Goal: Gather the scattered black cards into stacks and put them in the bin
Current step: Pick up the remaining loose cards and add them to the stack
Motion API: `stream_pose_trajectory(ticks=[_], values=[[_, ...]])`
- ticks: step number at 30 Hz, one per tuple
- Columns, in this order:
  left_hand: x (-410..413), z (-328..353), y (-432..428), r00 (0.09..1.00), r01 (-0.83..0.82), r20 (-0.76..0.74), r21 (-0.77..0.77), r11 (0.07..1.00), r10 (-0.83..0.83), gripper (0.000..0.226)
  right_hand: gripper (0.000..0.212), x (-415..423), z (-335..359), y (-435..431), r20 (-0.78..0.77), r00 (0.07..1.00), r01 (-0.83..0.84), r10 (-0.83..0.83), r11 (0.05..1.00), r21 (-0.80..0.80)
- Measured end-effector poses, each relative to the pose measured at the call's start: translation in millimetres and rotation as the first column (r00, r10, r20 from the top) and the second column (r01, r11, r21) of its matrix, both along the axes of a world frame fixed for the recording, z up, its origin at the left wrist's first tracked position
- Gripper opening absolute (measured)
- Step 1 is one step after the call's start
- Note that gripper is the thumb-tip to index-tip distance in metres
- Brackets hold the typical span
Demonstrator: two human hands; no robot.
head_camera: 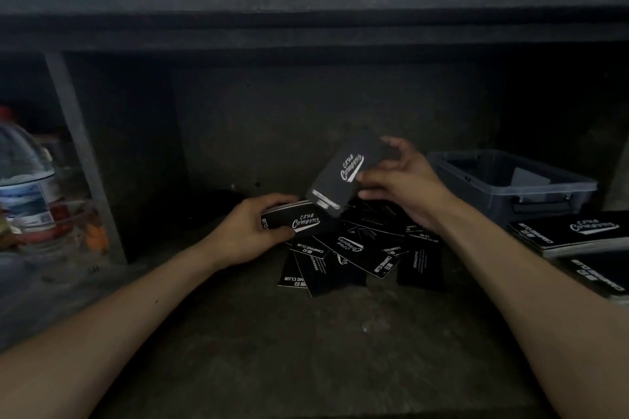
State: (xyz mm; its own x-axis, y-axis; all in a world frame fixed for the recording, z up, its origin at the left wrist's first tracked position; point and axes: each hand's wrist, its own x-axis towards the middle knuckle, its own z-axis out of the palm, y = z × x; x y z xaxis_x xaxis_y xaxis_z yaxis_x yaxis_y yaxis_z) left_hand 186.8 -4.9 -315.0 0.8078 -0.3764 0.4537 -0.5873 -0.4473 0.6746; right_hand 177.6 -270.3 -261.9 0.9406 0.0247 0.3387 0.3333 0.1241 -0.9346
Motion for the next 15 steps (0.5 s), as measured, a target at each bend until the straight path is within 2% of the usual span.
stream_pose_trajectory(ticks=[1,3,6,7,8,10,11,12,15], values=[[-1.1,0.4,-0.7,1.0,0.007,-0.013,-0.011,1.0,-0.007,0.043,0.072,0.3,-5.9,6.3,-0.01,1.0,0.006,-0.006,1.0,0.0],[-3.8,1.1,-2.5,0.999,0.014,-0.039,-0.041,0.999,-0.016,0.041,0.074,0.0,-16.6,20.1,-0.016,1.0,0.015,-0.016,0.998,-0.059],[-5.1,1.3,-4.0,0.999,0.005,-0.038,-0.054,0.999,-0.007,0.043,0.047,2.7,-26.7,33.7,-0.005,0.996,0.084,-0.085,0.989,-0.12],[-4.5,0.9,-3.3,1.0,0.0,-0.022,-0.047,0.999,-0.001,0.041,0.035,4.4,-29.0,34.7,0.013,0.99,0.141,-0.141,0.97,-0.199],[-3.3,0.3,-2.3,1.0,-0.007,0.0,-0.034,0.999,0.007,0.038,0.025,6.7,-29.8,32.8,0.058,0.977,0.214,-0.207,0.904,-0.37],[0.1,-0.7,0.1,0.999,-0.026,0.043,0.003,1.0,0.026,0.039,0.021,7.9,-26.6,22.8,0.142,0.952,0.28,-0.271,0.586,-0.76],[2.2,-0.9,0.5,0.998,-0.035,0.052,0.017,0.999,0.034,0.041,0.027,7.2,-24.1,17.3,0.124,0.955,0.242,-0.27,0.464,-0.852],[3.9,-1.3,0.6,0.998,-0.042,0.044,0.017,0.999,0.041,0.045,0.036,5.1,-21.2,13.1,0.068,0.965,0.174,-0.255,0.419,-0.891],[8.7,-1.9,-0.1,0.997,-0.069,-0.035,-0.044,0.997,0.068,0.058,0.074,-2.4,-17.9,11.3,-0.086,0.979,-0.003,-0.186,0.407,-0.913]])
